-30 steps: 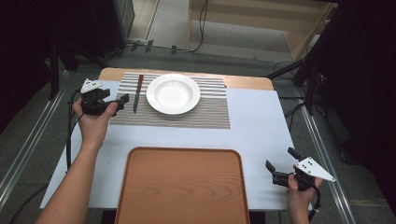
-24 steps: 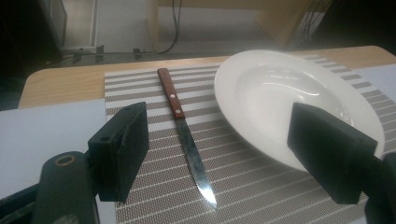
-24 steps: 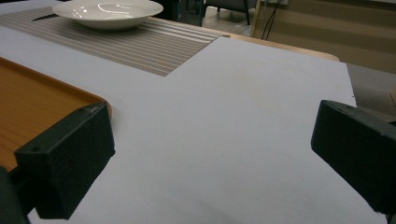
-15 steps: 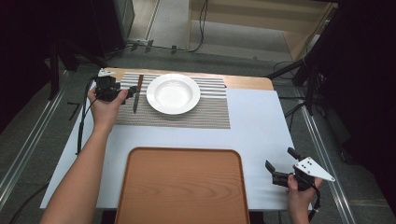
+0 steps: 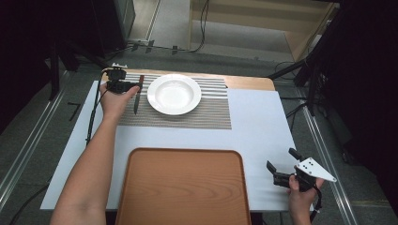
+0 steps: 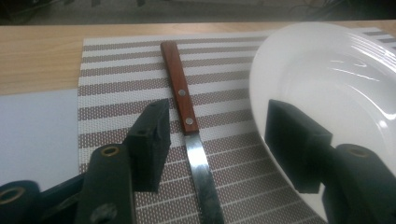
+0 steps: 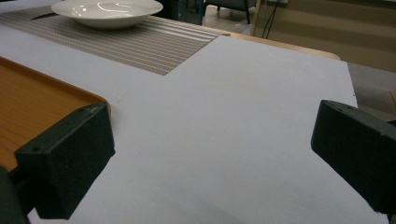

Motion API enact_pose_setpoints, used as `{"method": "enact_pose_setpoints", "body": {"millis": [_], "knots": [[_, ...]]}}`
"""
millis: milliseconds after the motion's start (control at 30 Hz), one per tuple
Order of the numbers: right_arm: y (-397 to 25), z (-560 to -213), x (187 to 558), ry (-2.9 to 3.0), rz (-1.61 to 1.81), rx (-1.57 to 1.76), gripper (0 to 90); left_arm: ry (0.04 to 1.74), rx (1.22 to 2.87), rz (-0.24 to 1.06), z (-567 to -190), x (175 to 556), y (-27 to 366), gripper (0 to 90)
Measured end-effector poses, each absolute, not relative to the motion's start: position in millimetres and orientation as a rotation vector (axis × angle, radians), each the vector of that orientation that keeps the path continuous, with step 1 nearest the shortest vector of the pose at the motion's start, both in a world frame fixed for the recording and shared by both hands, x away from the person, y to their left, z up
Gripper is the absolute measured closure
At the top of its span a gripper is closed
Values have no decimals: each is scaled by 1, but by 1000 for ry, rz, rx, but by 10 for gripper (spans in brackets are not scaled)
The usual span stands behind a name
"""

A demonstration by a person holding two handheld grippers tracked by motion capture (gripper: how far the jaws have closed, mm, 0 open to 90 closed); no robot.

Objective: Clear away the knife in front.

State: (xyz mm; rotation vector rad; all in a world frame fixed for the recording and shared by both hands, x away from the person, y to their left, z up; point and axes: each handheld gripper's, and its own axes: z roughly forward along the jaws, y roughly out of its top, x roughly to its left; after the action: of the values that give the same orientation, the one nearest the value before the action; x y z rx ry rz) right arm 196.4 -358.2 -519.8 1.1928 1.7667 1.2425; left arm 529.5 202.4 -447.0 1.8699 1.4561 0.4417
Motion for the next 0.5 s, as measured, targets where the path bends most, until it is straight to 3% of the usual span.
{"method": "enact_pose_setpoints", "body": {"millis": [500], "knots": [[-357, -520, 197, 1771, 1230, 1186, 0, 1637, 1958, 367, -462, 565, 196, 618]]}}
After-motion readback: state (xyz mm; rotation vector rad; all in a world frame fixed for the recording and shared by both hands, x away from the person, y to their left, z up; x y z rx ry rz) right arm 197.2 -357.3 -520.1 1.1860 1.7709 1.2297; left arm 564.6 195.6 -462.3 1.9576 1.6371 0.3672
